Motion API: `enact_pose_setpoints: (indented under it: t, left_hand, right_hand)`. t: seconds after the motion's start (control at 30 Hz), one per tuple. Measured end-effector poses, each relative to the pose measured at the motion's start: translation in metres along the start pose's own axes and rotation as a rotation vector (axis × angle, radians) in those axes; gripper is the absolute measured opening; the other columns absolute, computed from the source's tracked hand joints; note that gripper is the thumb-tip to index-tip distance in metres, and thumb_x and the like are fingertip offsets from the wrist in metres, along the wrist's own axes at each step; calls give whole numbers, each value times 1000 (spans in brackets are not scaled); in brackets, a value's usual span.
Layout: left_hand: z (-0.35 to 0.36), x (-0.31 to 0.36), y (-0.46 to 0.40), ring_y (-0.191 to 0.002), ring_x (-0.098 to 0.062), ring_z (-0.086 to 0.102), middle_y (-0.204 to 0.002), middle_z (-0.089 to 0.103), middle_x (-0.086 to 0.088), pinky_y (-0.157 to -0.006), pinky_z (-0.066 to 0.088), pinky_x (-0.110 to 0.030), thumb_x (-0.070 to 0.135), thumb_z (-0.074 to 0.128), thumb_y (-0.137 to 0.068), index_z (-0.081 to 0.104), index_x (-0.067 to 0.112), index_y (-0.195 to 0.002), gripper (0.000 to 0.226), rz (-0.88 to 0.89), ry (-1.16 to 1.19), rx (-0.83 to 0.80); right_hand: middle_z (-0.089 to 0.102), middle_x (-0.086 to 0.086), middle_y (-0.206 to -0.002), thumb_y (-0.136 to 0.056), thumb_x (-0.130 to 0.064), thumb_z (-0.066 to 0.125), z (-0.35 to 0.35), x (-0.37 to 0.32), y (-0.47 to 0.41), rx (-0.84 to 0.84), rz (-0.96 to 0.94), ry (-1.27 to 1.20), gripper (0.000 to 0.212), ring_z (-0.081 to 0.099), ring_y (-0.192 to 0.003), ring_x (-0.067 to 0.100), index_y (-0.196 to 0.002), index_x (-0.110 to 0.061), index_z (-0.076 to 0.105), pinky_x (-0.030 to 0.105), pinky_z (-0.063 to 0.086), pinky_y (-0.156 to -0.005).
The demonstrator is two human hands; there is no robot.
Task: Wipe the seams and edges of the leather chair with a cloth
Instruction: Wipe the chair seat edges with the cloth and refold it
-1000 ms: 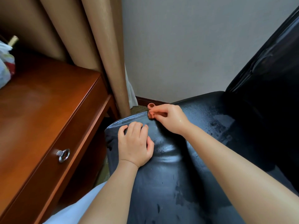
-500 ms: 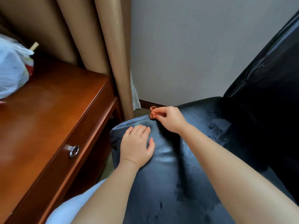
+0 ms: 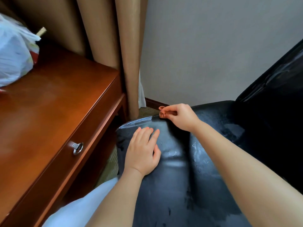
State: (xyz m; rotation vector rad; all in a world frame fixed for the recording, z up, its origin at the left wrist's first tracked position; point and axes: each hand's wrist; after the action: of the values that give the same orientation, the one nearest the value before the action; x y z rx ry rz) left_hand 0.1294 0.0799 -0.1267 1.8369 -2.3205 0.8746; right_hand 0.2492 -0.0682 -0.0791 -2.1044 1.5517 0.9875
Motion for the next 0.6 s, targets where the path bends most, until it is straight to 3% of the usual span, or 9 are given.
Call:
enact_pose_setpoints:
  t: [0.13, 0.33, 0.47, 0.6]
  left_hand:
    - [4, -1, -5, -96, -26, 49, -96, 63, -13, -90, 40, -39, 19, 43, -76, 69, 6, -108, 44, -17, -47, 65]
    - [5, 0, -4, -99, -21, 48, -96, 64, -8, -87, 34, -35, 24, 45, -74, 69, 8, -99, 38, -121, -125, 53]
    - [9, -2, -9, -97, -21, 48, -94, 64, -7, -85, 36, -37, 26, 45, -74, 68, 8, -94, 35, -175, -142, 49]
    - [12, -4, -15, -94, -22, 47, -93, 63, -8, -83, 38, -37, 25, 45, -76, 68, 7, -93, 34, -146, -143, 51]
  right_hand:
    - [72, -12, -99, -86, -9, 58, 16, 2, -1, 107, -26, 91, 20, 61, -106, 3, -84, -22, 74, 25, 45, -97]
    - [71, -8, -104, -87, -8, 62, 6, -4, -5, -41, -64, -15, 16, 60, -105, -3, -94, -16, 74, 16, 41, -99]
    - [72, -10, -101, -87, -9, 60, 9, 4, -11, 58, -57, 71, 18, 60, -107, 1, -87, -19, 74, 26, 44, -99]
    - [73, -9, -99, -89, -9, 56, 31, -17, -20, -20, -168, 122, 20, 62, -106, 4, -91, -18, 74, 25, 45, -97]
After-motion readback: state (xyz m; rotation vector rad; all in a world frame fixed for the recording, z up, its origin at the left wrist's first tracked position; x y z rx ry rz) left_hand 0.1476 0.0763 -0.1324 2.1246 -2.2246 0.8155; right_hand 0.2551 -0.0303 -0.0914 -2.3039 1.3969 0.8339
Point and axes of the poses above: each hand's wrist, its own y-axis away from the middle knuckle, its own z-axis out of the palm, x = y × z
